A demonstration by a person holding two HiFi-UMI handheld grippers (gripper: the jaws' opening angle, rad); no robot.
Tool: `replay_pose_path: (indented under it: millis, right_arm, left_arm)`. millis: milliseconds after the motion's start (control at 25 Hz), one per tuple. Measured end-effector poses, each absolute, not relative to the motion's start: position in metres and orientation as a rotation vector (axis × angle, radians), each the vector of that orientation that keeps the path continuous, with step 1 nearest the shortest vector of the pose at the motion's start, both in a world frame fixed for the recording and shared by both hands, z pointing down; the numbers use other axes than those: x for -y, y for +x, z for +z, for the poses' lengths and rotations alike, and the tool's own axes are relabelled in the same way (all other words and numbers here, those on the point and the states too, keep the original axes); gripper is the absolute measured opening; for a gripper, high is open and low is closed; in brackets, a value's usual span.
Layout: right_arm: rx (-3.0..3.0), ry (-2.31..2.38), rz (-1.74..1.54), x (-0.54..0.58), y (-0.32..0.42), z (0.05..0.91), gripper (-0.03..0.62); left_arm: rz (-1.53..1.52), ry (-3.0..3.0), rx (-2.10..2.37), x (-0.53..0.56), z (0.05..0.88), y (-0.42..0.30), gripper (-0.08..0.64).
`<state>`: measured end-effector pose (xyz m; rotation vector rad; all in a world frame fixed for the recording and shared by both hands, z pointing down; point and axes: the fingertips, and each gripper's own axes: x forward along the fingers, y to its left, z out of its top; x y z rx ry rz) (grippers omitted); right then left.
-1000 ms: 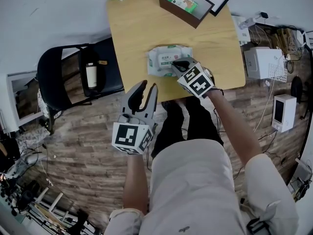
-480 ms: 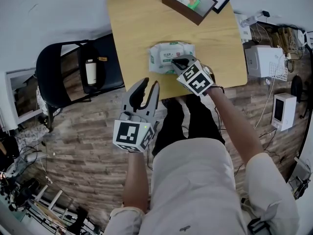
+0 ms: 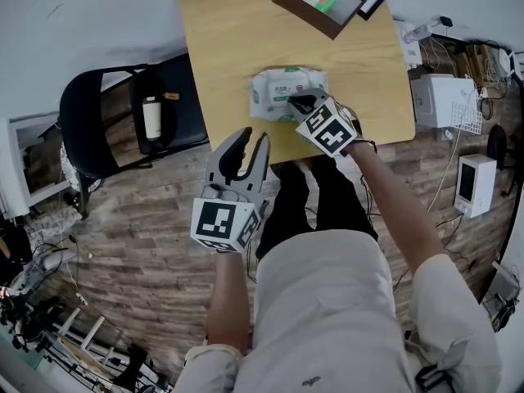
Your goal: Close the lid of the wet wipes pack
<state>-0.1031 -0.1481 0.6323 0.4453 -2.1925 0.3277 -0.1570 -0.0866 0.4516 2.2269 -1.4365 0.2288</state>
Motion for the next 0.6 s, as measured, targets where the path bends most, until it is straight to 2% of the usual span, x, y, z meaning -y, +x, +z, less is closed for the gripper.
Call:
replay_pose_path:
  millis: [600]
  right_arm:
    - [2.178, 0.457, 0.300, 0.1491, -0.1031, 0.6354, 0.008]
  left_arm:
    - [0.224, 2.226, 1.430, 0.0816, 0.4535, -0.1577, 0.101]
